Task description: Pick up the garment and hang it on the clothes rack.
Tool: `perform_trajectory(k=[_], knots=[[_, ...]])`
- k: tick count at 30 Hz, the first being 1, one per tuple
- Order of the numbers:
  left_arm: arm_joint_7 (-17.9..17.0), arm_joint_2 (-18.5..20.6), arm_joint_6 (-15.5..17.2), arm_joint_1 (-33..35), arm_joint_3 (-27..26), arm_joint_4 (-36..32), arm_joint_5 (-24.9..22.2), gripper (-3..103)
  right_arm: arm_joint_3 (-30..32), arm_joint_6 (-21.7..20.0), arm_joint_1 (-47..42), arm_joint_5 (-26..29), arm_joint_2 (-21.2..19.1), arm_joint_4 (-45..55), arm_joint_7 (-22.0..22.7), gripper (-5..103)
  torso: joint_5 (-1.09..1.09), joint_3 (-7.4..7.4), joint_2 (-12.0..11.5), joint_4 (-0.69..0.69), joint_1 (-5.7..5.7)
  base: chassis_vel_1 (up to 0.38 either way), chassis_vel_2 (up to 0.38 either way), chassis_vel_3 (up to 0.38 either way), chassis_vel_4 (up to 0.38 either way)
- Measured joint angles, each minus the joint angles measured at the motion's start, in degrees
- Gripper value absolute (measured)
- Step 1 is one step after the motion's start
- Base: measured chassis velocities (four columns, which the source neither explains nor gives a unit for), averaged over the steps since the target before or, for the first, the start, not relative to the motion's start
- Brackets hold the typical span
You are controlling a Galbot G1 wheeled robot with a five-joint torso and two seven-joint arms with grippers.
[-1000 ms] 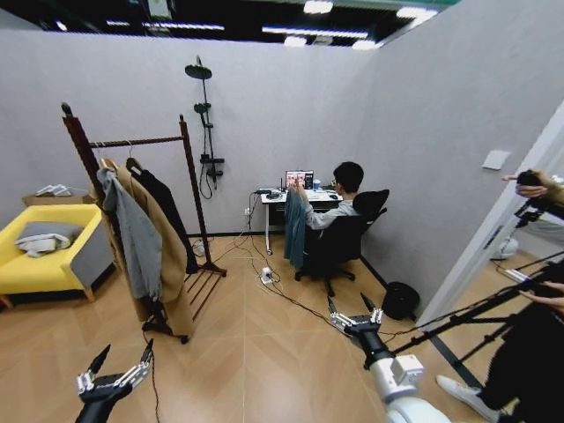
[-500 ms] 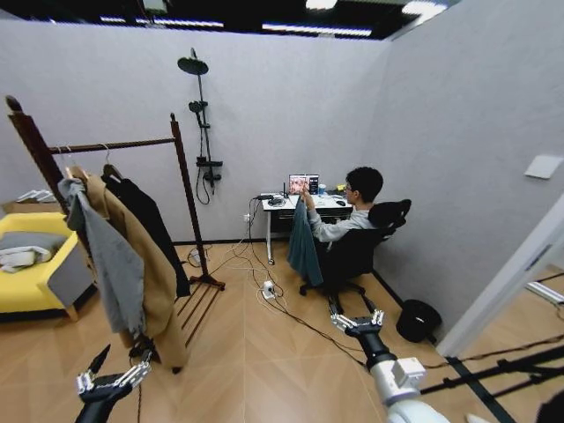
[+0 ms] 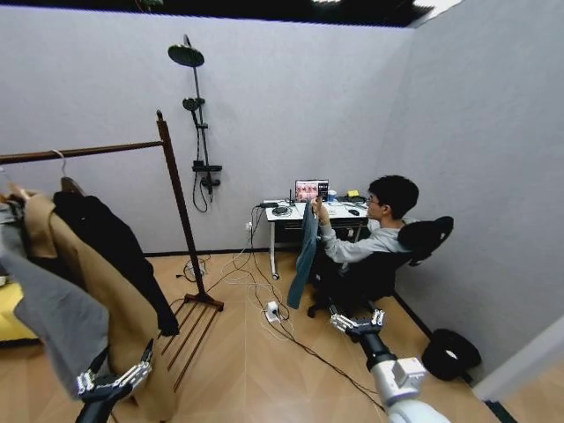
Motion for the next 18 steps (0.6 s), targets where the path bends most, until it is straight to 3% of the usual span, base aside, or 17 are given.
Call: perform_trajectory(k=[10,14,15,18], knots=[[0.0,0.0,0.0,0.0,0.0,0.0,0.0,100,-0.3,0.3,0.6,-0.1,0.0,-1.0,0.1,100,0.01,-0.01,0.0,0.01,-0.01,-0.362,0.372,0.355,-0.355],[0.0,0.0,0.0,0.0,0.0,0.0,0.0,100,0.6,0.5,2.0,0.0,0.0,-1.8,2.0,100,0.07,0.01,0.0,0.0,0.03,-0.317,0.304,0.328,-0.316],[0.0,0.0,0.0,0.0,0.0,0.0,0.0,100,1.4,0.3,3.4,0.4,-0.4,-2.4,3.2,100,0.0,0.01,0.0,0.0,0.05,-0.25,0.24,0.299,-0.216],[0.0,0.0,0.0,0.0,0.0,0.0,0.0,100,2.9,-1.0,6.6,2.1,-1.7,-3.9,5.6,100,0.05,0.02,0.0,0.04,0.08,-0.162,0.141,0.088,-0.111]])
